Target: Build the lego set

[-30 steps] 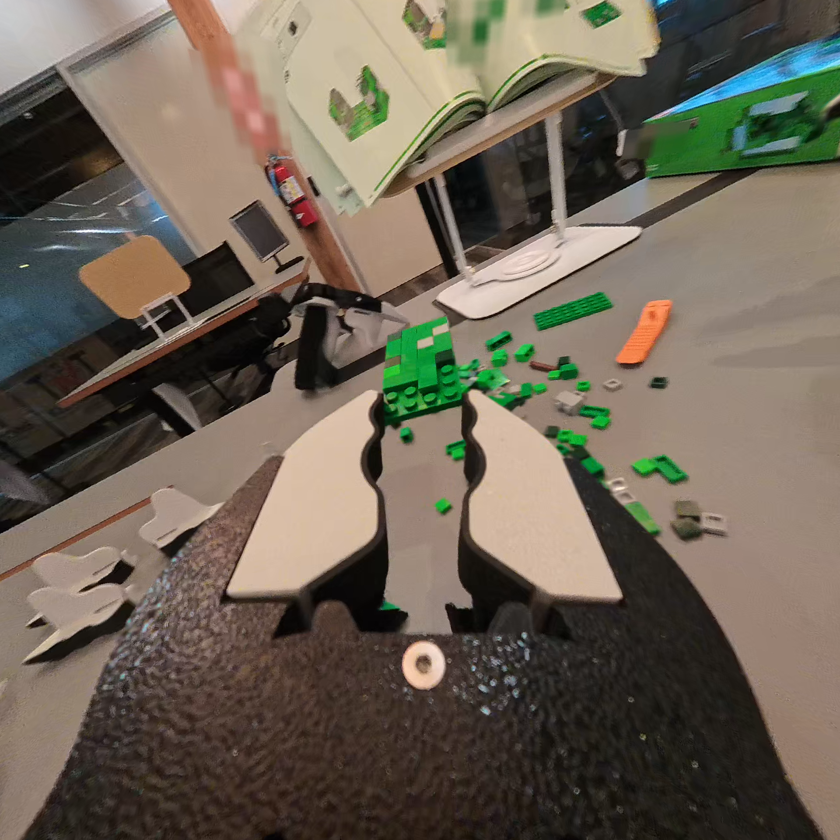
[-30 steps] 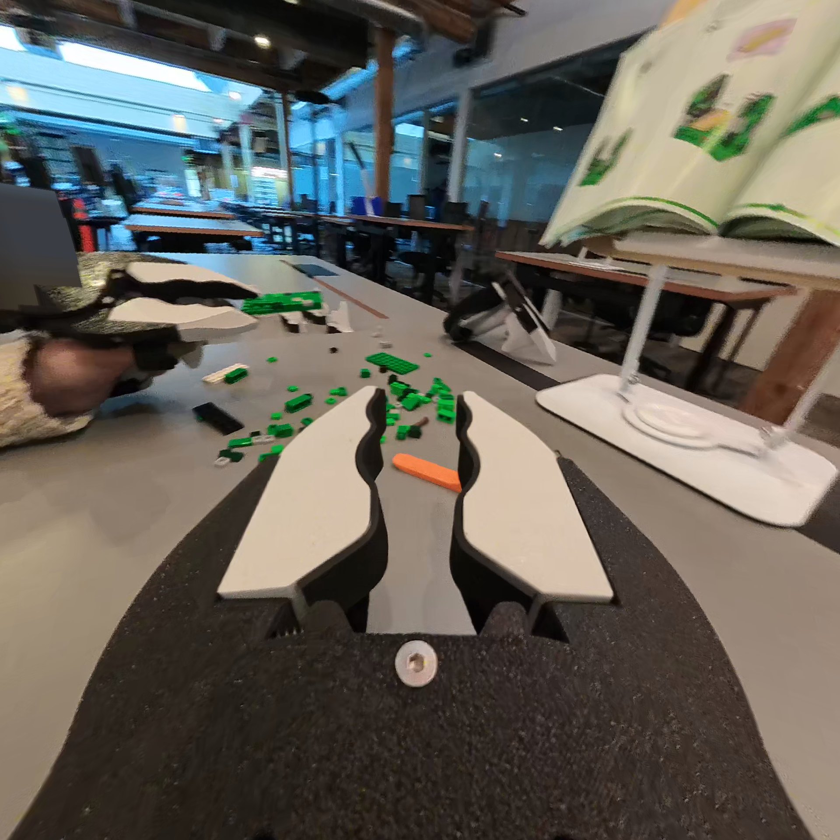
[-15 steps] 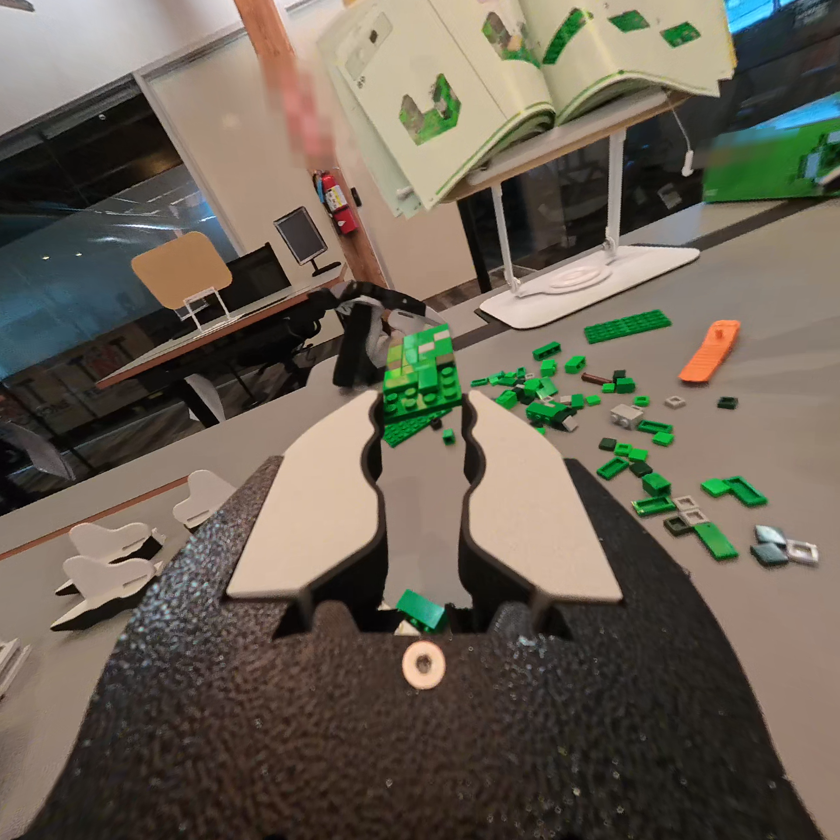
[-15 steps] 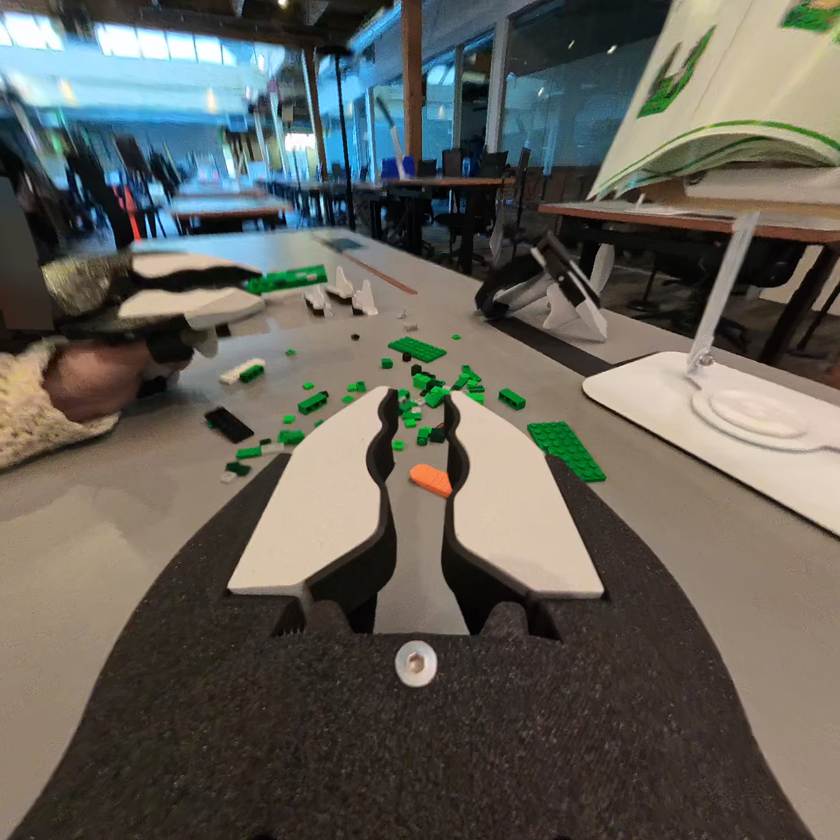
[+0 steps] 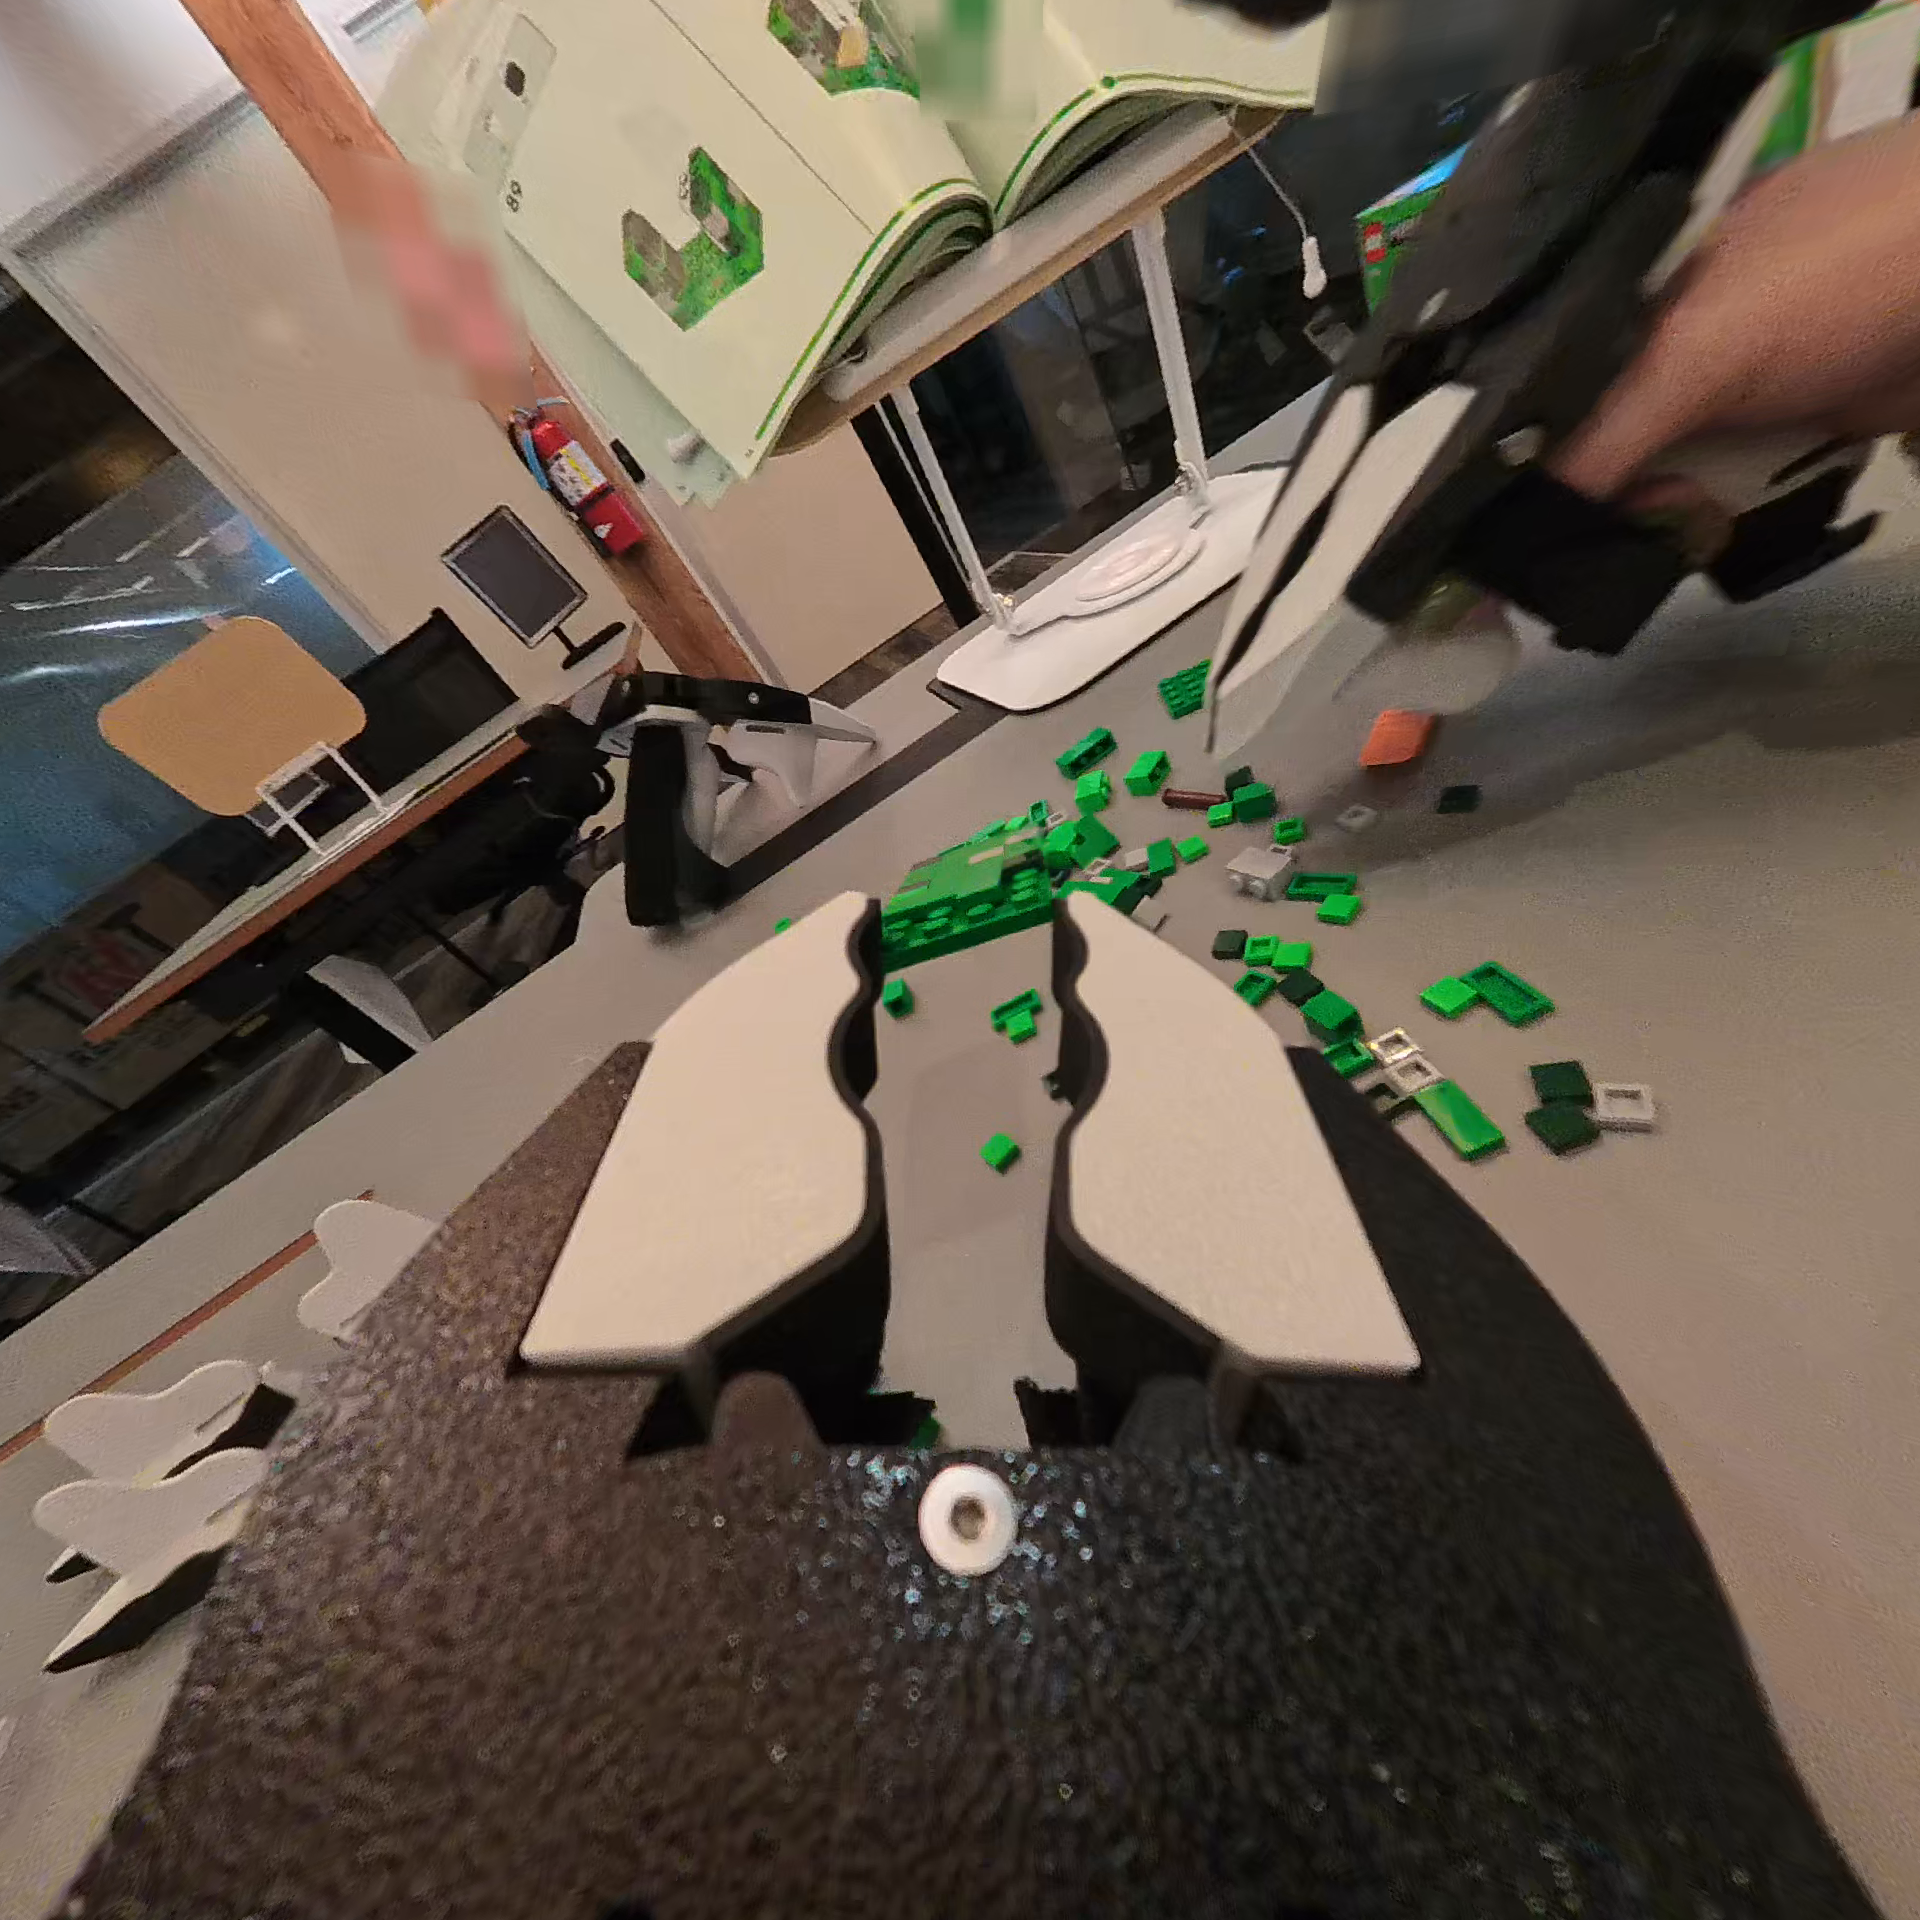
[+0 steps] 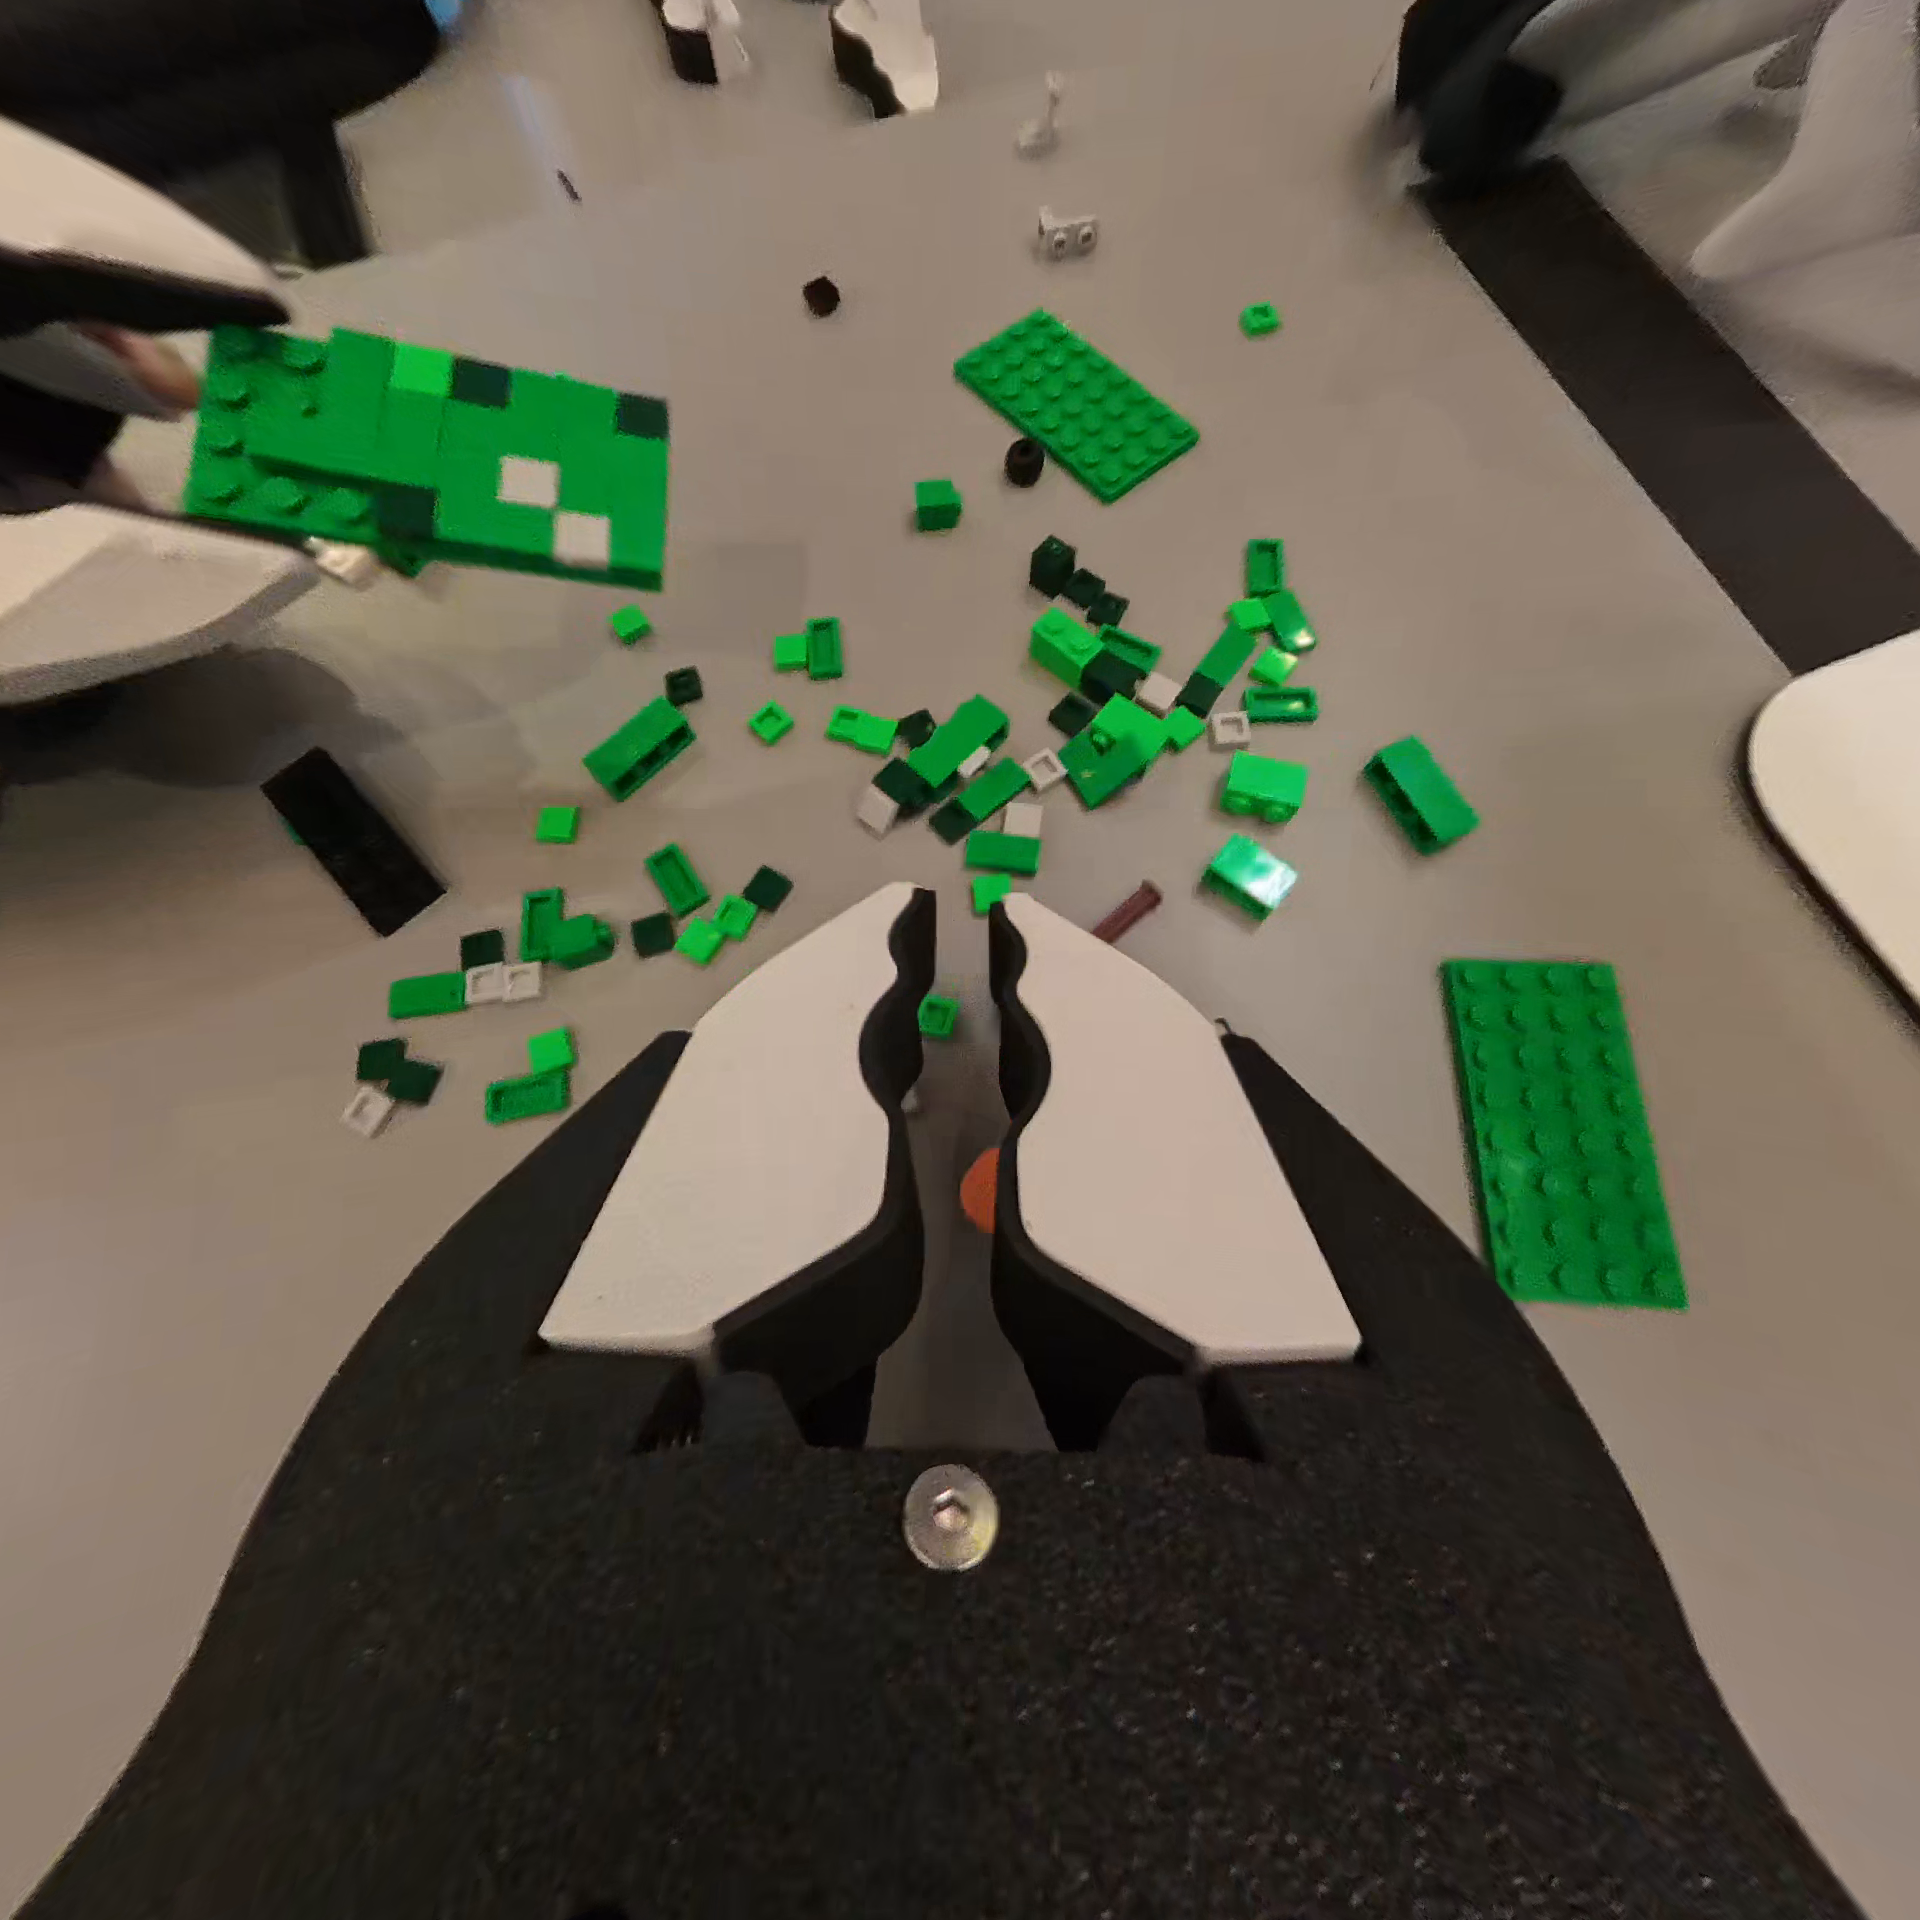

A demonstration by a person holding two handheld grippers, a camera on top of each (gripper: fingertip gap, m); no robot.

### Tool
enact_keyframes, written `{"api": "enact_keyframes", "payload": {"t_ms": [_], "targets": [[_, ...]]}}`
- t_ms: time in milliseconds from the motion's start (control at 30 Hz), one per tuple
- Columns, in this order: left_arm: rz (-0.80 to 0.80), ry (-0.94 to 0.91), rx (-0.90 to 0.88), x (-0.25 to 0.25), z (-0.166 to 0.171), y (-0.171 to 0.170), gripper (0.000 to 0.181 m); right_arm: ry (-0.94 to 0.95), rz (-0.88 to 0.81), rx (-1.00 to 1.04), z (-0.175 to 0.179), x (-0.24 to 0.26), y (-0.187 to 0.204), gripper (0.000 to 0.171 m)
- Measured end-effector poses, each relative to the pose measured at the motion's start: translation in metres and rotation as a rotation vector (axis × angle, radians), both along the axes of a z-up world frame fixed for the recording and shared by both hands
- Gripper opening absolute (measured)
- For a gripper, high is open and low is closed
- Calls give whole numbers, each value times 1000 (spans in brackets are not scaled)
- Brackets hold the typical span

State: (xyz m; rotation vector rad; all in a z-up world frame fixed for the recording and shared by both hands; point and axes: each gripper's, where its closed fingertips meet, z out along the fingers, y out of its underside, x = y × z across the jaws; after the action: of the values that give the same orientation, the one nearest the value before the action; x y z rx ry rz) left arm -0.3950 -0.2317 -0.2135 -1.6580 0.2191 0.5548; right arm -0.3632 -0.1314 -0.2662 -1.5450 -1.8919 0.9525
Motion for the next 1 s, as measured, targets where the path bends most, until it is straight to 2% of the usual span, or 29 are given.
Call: {"api": "enact_keyframes", "payload": {"t_ms": [67,267,433,500,567,633,733,800,933,1000], "targets": [[-9,-19,18,0,2,-1,30,9,-5,42,1,-12,5,6],[-20,-69,46,-1,5,-2,30,-110,157,135,-7,-6,0,3],[-18,-5,41,4,7,0,30,-115,179,143,-6,1,1,3],[-22,23,23,7,5,1,30,-172,252,108,-13,10,-11,2],[-22,47,12,8,4,2,30,-177,279,166,-18,10,-14,7],[-14,61,13,8,5,1,30,-160,247,242,-19,4,-9,11],[57,73,13,-1,7,-2,30,-132,152,313,-16,-5,5,4],[77,67,22,-5,8,-4,30,-114,73,265,-14,-11,11,4],[73,37,18,-5,6,-4,30,-164,-5,23,-16,-17,9,3],[70,43,18,-4,6,-3,30,-164,0,37,-17,-20,12,6]]}}
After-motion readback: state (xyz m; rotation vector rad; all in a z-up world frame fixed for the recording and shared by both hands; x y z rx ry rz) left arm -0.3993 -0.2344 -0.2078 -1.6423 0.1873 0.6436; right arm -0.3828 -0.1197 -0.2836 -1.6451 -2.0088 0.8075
